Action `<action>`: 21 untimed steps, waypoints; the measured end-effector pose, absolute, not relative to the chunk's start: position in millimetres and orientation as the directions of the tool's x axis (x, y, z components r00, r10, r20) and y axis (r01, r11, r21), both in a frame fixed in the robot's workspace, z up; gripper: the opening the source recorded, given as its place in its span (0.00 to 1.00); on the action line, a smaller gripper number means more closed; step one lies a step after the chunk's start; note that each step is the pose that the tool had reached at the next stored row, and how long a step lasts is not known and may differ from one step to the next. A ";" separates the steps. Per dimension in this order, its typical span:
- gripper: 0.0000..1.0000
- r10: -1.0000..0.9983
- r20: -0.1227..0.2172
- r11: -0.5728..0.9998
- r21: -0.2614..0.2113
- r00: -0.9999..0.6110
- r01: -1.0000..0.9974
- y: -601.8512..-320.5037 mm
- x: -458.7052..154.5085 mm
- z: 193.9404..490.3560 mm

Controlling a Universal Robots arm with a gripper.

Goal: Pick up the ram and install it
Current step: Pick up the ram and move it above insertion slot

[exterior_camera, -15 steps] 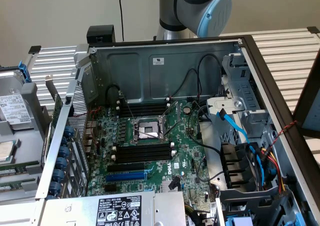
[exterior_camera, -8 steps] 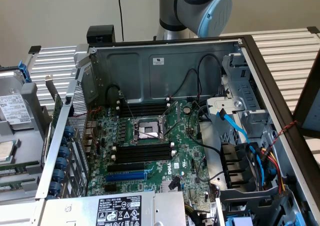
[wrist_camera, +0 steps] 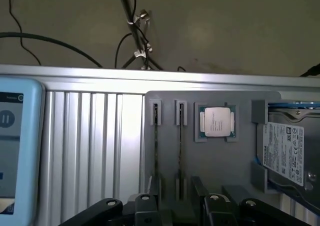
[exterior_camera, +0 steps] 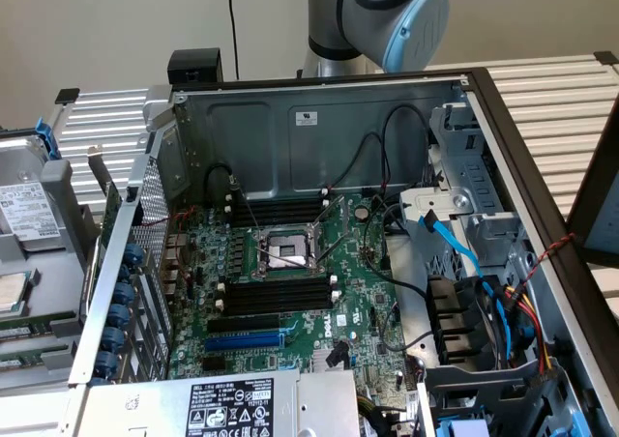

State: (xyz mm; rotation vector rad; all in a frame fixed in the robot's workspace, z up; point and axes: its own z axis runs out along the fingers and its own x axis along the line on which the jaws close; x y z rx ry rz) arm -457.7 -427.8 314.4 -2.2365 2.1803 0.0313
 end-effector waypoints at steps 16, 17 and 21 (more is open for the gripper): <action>0.30 -0.999 -0.027 -0.025 0.003 0.025 -1.000 -435.7 -458.1 285.5; 0.30 -0.999 -0.027 -0.025 0.003 0.025 -1.000 -436.0 -458.1 283.7; 0.30 -0.999 -0.027 -0.025 0.003 0.025 -1.000 -436.8 -458.1 276.4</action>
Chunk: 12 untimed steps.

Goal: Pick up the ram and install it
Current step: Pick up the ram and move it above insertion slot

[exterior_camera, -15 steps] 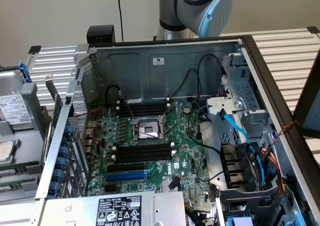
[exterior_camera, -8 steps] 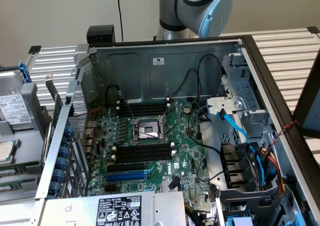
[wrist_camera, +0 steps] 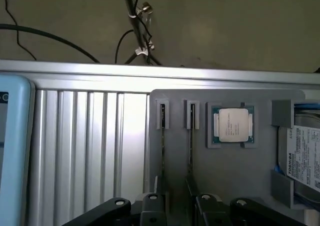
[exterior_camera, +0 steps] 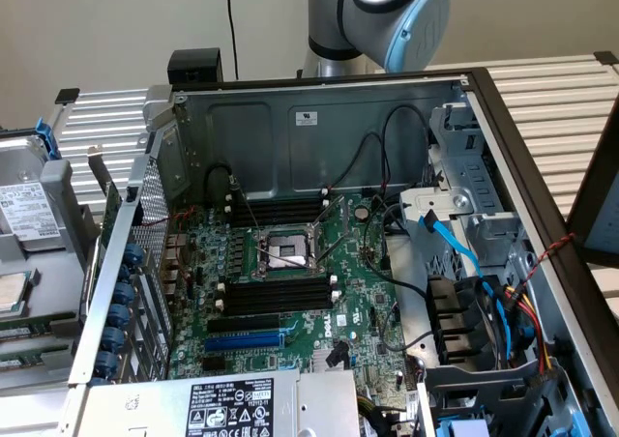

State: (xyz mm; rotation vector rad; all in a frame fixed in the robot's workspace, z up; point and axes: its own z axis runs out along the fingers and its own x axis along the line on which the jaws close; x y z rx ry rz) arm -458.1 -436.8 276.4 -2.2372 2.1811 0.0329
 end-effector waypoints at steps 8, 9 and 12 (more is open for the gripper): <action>0.30 -0.999 -0.027 -0.025 0.003 0.025 -1.000 -438.1 -458.0 261.7; 0.30 -0.999 -0.027 -0.026 0.003 0.026 -1.000 -439.0 -458.0 260.0; 0.30 -0.999 -0.027 -0.025 0.003 0.025 -1.000 -441.3 -458.1 254.4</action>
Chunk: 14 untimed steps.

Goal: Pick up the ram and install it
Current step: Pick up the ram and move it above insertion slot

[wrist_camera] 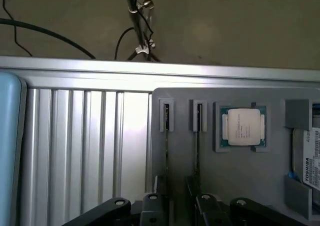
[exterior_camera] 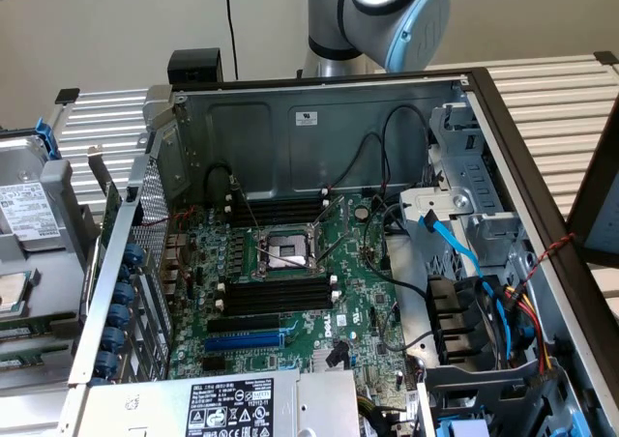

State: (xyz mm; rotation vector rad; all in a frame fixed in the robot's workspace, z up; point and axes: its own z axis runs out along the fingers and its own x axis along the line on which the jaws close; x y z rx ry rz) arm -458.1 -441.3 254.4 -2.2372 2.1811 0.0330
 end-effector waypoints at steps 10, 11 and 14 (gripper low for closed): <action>0.30 -0.999 -0.027 -0.025 0.003 0.025 -1.000 -444.8 -458.1 236.4; 0.30 -0.999 -0.027 -0.025 0.003 0.025 -1.000 -445.0 -458.1 234.6; 0.30 -0.999 -0.027 -0.025 0.004 0.025 -1.000 -445.5 -458.1 229.0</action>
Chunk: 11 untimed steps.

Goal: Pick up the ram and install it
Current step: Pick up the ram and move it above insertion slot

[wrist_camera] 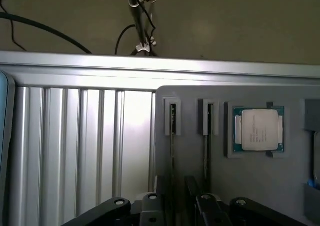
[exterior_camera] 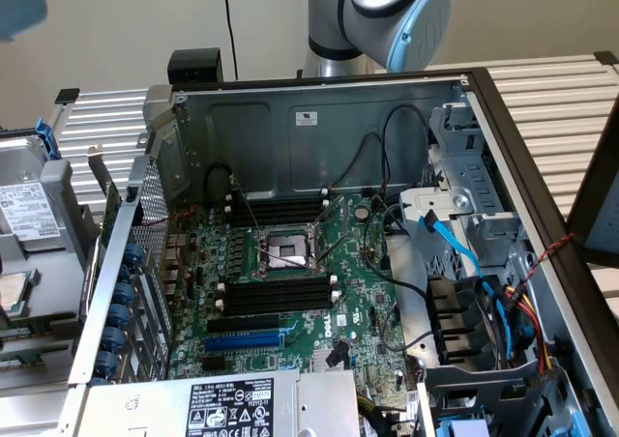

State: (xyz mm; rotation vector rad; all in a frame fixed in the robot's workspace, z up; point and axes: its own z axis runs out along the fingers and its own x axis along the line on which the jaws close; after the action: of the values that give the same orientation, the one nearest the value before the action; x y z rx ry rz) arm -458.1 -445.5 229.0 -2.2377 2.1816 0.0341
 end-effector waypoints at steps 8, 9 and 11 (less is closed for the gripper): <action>0.30 -0.999 -0.027 -0.025 0.005 0.025 -1.000 -445.9 -458.1 214.8; 0.30 -0.999 -0.027 -0.025 0.005 0.025 -1.000 -446.0 -458.1 213.1; 0.30 -0.999 -0.027 -0.025 0.006 0.025 -1.000 -446.1 -458.1 212.0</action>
State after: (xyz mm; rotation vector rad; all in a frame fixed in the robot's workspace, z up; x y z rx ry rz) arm -458.1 -446.1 212.0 -2.2387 2.1827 0.0363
